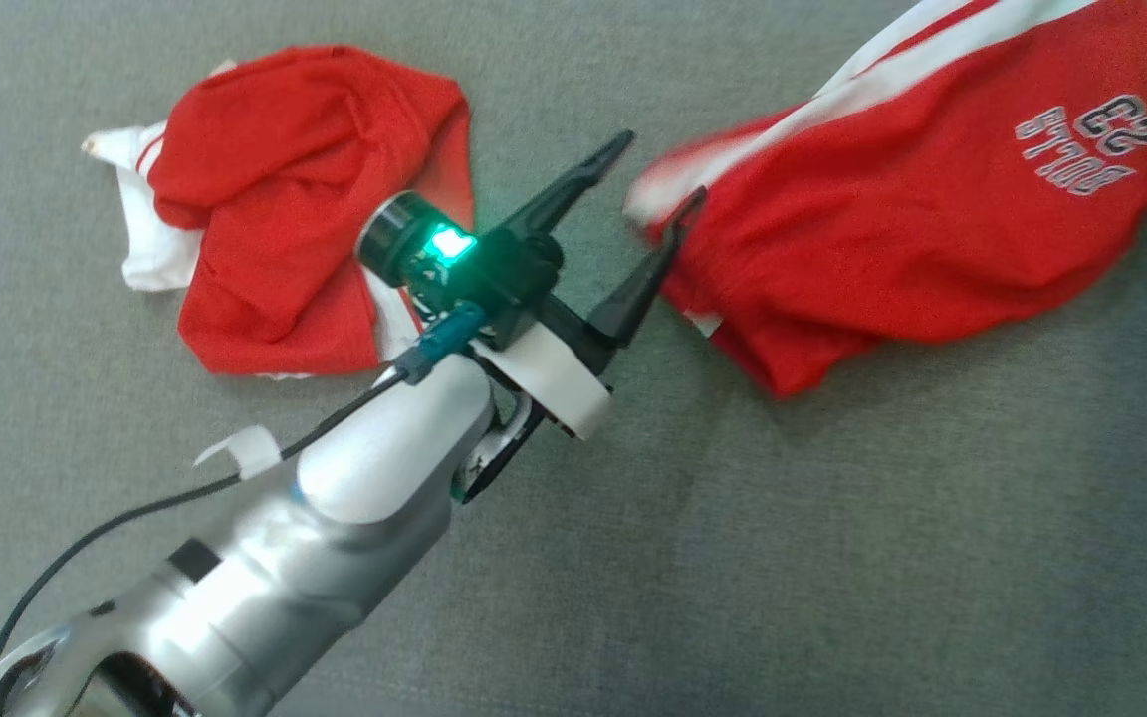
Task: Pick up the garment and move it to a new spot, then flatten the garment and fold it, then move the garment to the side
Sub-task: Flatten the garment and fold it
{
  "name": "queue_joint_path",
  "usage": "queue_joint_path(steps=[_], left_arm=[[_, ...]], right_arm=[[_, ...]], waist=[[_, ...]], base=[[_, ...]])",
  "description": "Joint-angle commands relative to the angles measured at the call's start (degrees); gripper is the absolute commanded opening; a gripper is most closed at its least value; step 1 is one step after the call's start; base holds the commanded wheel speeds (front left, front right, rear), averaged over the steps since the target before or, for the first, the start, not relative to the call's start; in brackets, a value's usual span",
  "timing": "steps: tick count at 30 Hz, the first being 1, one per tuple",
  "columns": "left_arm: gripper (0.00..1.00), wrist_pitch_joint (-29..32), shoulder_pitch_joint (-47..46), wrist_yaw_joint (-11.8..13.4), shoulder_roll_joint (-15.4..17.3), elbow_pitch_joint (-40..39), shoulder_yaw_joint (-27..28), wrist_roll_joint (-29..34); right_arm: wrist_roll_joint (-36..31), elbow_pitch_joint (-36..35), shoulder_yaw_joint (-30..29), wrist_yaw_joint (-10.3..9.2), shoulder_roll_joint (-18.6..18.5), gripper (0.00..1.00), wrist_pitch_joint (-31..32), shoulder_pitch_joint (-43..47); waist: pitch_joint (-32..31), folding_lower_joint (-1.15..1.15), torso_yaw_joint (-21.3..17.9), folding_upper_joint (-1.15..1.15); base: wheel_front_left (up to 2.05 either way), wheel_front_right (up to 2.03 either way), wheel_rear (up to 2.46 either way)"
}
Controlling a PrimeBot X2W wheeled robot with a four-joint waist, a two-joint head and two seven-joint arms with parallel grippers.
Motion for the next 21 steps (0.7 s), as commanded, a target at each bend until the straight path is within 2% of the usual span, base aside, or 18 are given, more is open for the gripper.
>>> queue_joint_path(steps=[1, 10, 16, 21], left_arm=[[1.00, -0.5, 0.4, 0.8, 2.0, -2.1, 3.3, 0.4], [1.00, -0.5, 7.2, 3.3, 5.2, -6.9, 12.3, 0.3], [1.00, -0.5, 14.0, 5.4, 6.8, -10.5, 18.2, 1.2], [1.00, -0.5, 20.2, 6.9, 6.8, -11.6, 21.4, 2.5]], right_arm=[[1.4, -1.0, -0.6, 0.37, 0.9, 1.00, -1.8, 1.0], [5.6, -5.0, -5.6, 0.37, 3.1, 1.00, -5.1, 6.2], [5.3, -14.7, -13.2, 0.37, 4.7, 1.00, -5.2, 15.2], [1.5, -23.9, -21.0, 0.37, 6.5, 1.00, -5.2, 26.7]], waist=[[-2.3, 0.00, -1.4, 0.00], [-9.6, 0.00, -5.9, 0.00], [-14.9, 0.00, -8.8, 0.00], [-18.3, 0.00, -10.1, 0.00]], base=[[0.00, 0.00, 0.00], [0.00, 0.00, 0.00], [0.00, 0.00, 0.00], [0.00, 0.00, 0.00]])
